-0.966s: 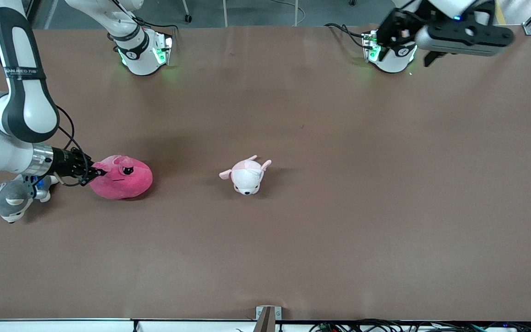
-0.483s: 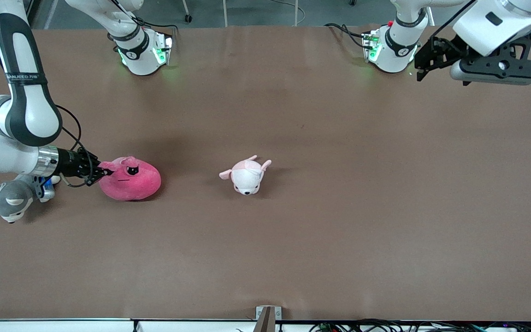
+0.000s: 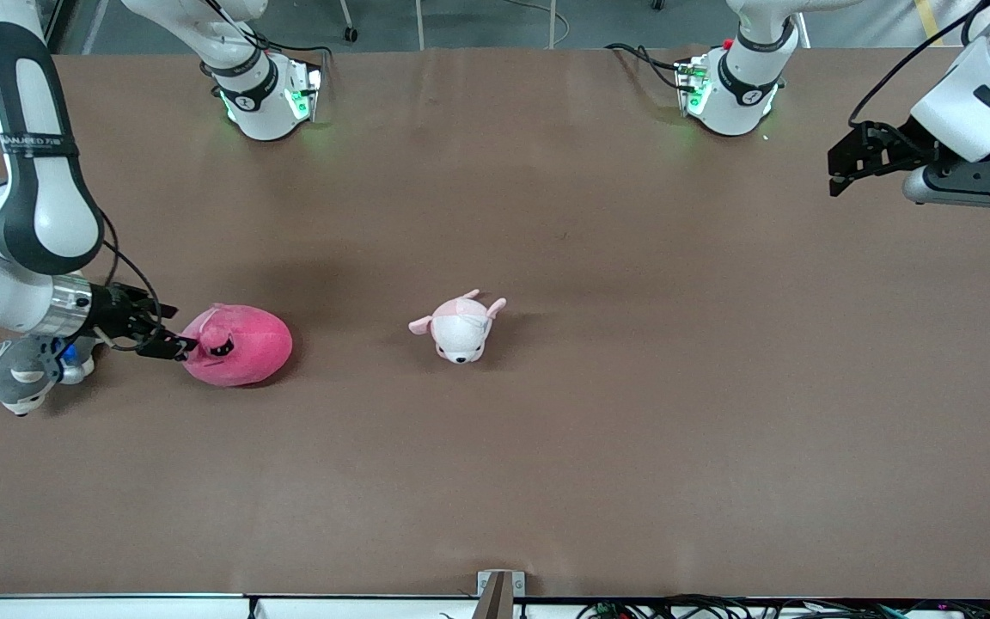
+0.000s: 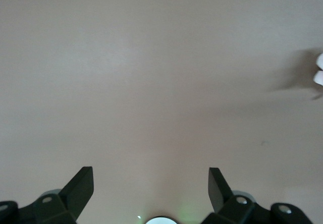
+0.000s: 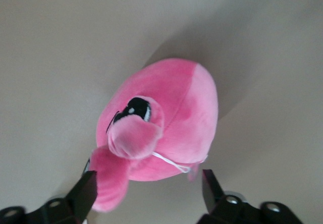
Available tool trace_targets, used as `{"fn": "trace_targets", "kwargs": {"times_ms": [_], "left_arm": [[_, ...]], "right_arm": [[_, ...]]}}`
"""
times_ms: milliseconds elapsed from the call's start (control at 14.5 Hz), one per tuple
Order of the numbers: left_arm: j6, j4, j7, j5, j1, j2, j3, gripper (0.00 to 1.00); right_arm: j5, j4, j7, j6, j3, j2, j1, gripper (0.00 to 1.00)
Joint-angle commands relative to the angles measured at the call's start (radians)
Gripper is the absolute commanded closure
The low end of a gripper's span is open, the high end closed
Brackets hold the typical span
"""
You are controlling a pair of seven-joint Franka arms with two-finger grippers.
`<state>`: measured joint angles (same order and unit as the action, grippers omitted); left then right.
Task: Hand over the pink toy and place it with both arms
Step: 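Lower the pink toy beside the grey cat and open the right gripper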
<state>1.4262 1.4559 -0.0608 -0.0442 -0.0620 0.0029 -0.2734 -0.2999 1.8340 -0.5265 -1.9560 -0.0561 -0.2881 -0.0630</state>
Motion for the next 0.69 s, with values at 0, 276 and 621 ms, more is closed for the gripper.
{"fn": "trace_targets", "kwargs": {"times_ms": [0, 276, 621], "left_arm": [[0.014, 0.018, 0.01, -0.029, -0.001, -0.017, -0.009, 0.0], [0.04, 0.014, 0.021, -0.016, -0.025, -0.017, -0.007, 0.0], [0.059, 0.009, 0.196, 0.073, -0.162, -0.018, -0.007, 0.0]], "right_arm": [[0.131, -0.143, 0.066, 0.101, 0.018, 0.003, 0.0, 0.0], [0.228, -0.251, 0.427, 0.134, 0.016, 0.003, 0.008, 0.0], [0.272, -0.283, 0.646, 0.17, 0.009, 0.027, -0.011, 0.0]]}}
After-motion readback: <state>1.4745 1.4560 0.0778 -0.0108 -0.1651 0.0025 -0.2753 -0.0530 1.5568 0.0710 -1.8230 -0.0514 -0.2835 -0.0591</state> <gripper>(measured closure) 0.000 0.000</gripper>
